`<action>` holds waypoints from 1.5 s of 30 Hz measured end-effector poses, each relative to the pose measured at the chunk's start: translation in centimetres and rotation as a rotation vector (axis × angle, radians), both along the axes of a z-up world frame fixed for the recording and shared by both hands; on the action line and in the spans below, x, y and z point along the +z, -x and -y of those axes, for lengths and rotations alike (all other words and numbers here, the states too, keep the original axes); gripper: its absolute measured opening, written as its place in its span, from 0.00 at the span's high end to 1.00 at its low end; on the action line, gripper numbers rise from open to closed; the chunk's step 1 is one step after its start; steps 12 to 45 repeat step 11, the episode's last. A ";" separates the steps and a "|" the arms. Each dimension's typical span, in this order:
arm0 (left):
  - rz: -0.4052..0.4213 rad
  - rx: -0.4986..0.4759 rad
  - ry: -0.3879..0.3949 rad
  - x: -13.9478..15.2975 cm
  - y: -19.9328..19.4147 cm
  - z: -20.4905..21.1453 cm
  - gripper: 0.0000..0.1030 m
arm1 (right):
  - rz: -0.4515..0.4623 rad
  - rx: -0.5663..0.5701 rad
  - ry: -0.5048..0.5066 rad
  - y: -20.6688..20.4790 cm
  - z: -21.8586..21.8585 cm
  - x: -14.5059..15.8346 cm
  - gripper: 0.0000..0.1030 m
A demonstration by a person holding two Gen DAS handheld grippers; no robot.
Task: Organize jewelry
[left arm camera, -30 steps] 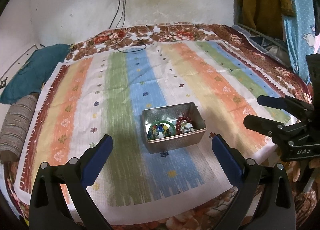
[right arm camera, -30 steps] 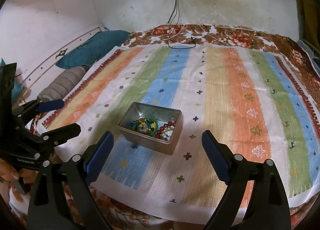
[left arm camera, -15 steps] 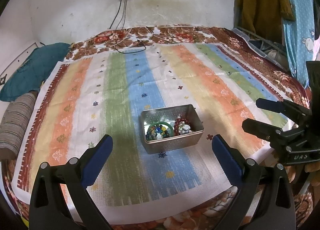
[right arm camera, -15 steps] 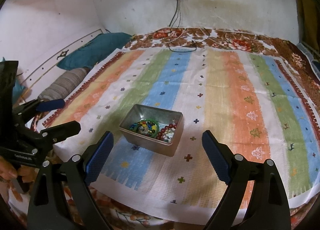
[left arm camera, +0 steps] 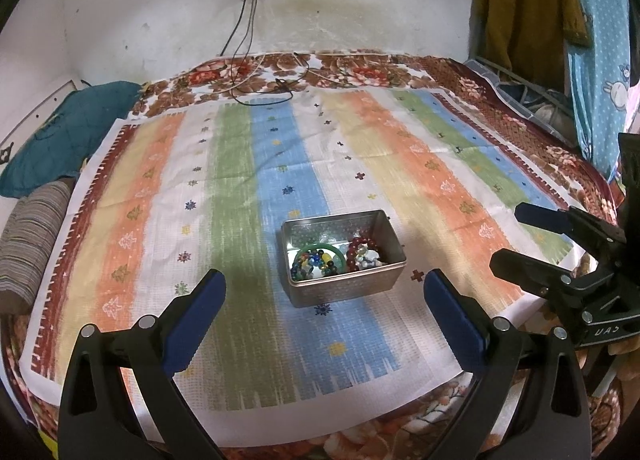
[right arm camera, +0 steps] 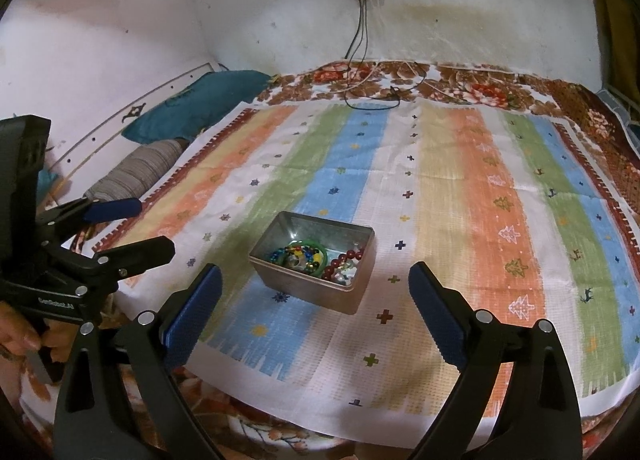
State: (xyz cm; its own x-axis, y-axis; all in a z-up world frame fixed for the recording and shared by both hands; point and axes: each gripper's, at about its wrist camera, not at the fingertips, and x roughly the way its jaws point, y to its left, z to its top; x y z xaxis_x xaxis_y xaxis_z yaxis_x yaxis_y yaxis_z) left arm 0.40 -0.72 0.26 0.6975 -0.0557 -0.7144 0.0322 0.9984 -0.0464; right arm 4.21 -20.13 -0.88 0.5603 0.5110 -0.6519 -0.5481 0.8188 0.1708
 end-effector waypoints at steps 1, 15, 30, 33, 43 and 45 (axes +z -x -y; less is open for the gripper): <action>0.000 0.000 0.001 0.0 0.0 0.0 0.06 | 0.000 0.000 -0.001 0.0 0.0 0.0 0.08; -0.007 -0.007 -0.002 0.0 0.0 0.4 0.06 | -0.011 -0.005 0.008 -0.2 -0.1 -0.4 0.08; -0.007 -0.007 -0.002 0.0 0.0 0.4 0.06 | -0.011 -0.005 0.008 -0.2 -0.1 -0.4 0.08; -0.007 -0.007 -0.002 0.0 0.0 0.4 0.06 | -0.011 -0.005 0.008 -0.2 -0.1 -0.4 0.08; -0.007 -0.007 -0.002 0.0 0.0 0.4 0.06 | -0.011 -0.005 0.008 -0.2 -0.1 -0.4 0.08; -0.007 -0.007 -0.002 0.0 0.0 0.4 0.06 | -0.011 -0.005 0.008 -0.2 -0.1 -0.4 0.08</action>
